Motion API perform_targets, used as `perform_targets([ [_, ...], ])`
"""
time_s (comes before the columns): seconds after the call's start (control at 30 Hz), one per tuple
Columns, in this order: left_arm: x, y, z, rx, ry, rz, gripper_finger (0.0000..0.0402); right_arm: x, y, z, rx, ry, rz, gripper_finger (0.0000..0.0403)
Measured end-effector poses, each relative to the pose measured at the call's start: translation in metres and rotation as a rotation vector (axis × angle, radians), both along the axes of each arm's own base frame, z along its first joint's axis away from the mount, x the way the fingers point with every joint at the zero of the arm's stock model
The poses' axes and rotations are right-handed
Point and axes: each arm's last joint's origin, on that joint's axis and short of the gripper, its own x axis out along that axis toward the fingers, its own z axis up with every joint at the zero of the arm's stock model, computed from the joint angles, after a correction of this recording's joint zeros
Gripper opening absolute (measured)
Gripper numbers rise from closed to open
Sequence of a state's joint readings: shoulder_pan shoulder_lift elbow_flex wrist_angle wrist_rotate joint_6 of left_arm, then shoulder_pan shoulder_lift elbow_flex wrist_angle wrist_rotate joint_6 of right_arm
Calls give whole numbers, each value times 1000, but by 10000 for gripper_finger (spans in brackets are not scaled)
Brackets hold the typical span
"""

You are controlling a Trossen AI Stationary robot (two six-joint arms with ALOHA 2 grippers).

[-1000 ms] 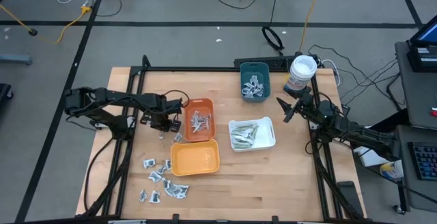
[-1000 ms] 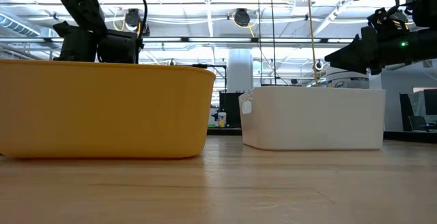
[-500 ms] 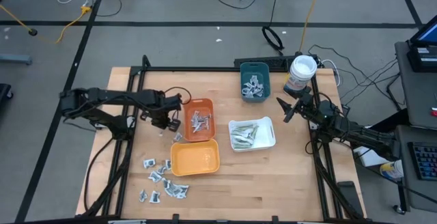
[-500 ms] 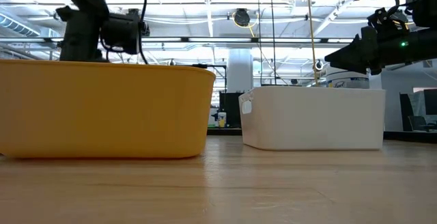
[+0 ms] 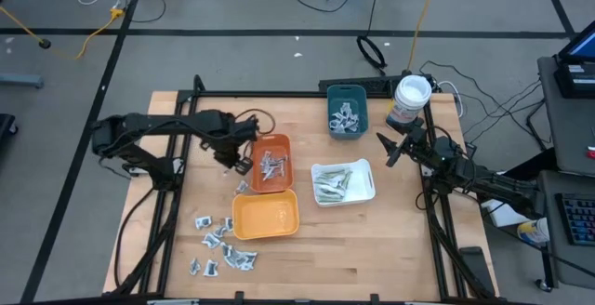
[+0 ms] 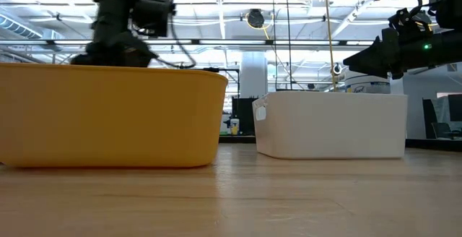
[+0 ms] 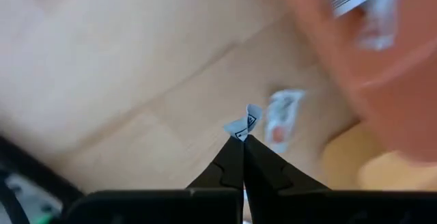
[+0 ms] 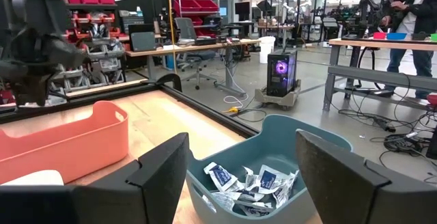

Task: Pick & Place First Aid Supplies
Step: Put the orange sachet into the orange bin

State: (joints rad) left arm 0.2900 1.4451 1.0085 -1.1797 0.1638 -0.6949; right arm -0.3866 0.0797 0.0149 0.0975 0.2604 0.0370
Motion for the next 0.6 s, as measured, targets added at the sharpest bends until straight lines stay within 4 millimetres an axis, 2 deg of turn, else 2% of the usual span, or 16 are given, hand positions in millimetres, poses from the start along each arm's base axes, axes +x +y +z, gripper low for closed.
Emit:
perform_targets([
  [0.37,78,25,28,-14,-8,-226,1,0,0,0,0,0,0,263],
  [0.6,110,36,32,-22,-25,-272,0,0,0,0,0,0,0,263],
])
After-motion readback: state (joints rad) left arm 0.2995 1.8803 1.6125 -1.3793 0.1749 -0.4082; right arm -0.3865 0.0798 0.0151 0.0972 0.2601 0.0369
